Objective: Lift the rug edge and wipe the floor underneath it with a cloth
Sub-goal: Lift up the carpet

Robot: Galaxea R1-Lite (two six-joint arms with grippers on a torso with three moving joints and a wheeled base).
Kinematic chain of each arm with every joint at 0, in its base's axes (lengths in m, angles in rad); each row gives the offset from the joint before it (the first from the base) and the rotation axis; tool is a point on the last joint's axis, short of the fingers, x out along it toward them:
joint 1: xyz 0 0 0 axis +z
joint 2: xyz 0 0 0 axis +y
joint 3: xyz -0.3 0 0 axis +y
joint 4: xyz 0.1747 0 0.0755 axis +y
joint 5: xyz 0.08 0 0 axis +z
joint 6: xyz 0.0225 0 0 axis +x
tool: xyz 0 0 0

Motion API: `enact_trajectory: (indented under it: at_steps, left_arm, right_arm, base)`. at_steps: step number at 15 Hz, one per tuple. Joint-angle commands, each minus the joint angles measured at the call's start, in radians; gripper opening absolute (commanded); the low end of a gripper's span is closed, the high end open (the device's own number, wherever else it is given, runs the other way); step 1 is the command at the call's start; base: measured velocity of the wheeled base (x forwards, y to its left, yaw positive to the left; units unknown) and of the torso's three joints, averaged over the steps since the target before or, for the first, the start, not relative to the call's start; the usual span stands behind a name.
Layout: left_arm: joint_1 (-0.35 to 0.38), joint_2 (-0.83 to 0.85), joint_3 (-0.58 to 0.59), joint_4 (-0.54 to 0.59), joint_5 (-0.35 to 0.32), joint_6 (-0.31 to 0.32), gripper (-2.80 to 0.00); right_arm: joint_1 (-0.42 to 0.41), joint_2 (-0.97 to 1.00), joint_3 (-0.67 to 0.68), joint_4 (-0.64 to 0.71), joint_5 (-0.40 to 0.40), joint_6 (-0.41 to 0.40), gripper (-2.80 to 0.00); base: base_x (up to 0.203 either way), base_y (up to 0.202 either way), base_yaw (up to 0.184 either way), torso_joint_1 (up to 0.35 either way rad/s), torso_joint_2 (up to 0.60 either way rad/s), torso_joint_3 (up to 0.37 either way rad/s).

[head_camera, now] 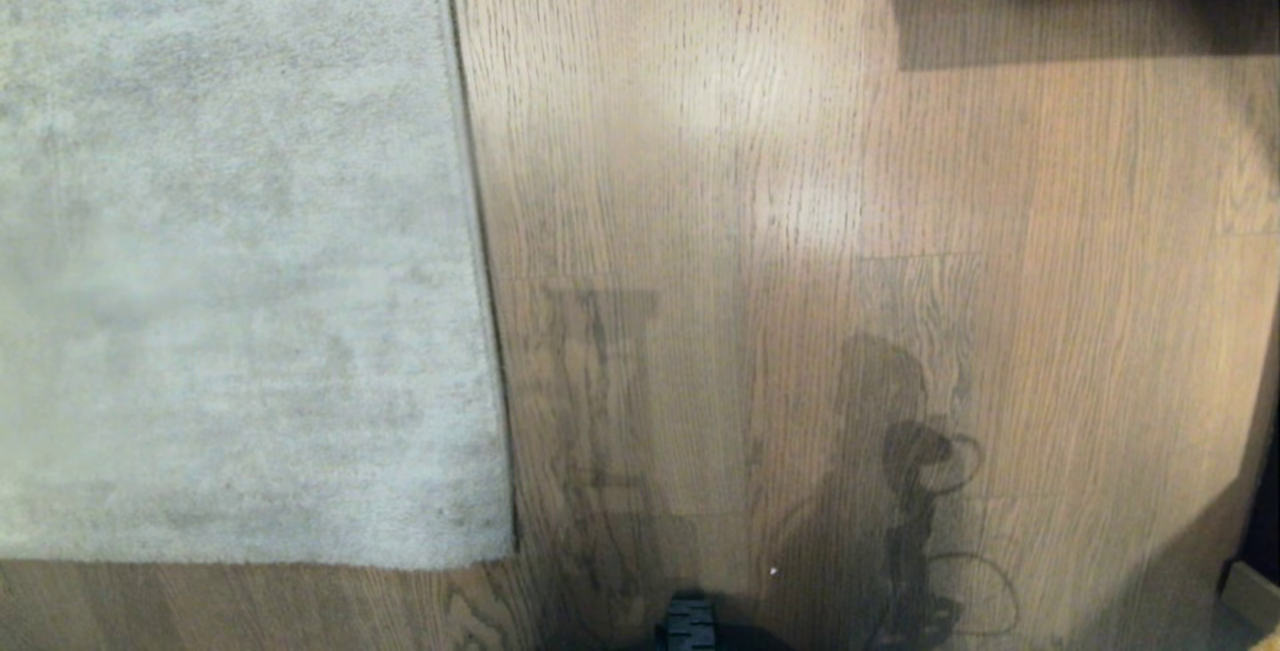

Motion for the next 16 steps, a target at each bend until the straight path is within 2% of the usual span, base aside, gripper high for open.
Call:
enact_trajectory:
  at_steps: [1,16]
  left_arm:
    - [0.000,0.000,0.000,0.000,0.001,0.000,-2.80]
    - [0.000,0.000,0.000,0.000,0.001,0.000,-2.80]
  right_arm:
    - [0.000,0.004,0.000,0.000,0.001,-0.001,-2.80]
    - [0.000,0.004,0.000,0.000,0.001,-0.001,-2.80]
  base:
    - [0.000,0.000,0.000,0.000,0.00,0.000]
    - [0.000,0.000,0.000,0.000,0.00,0.000]
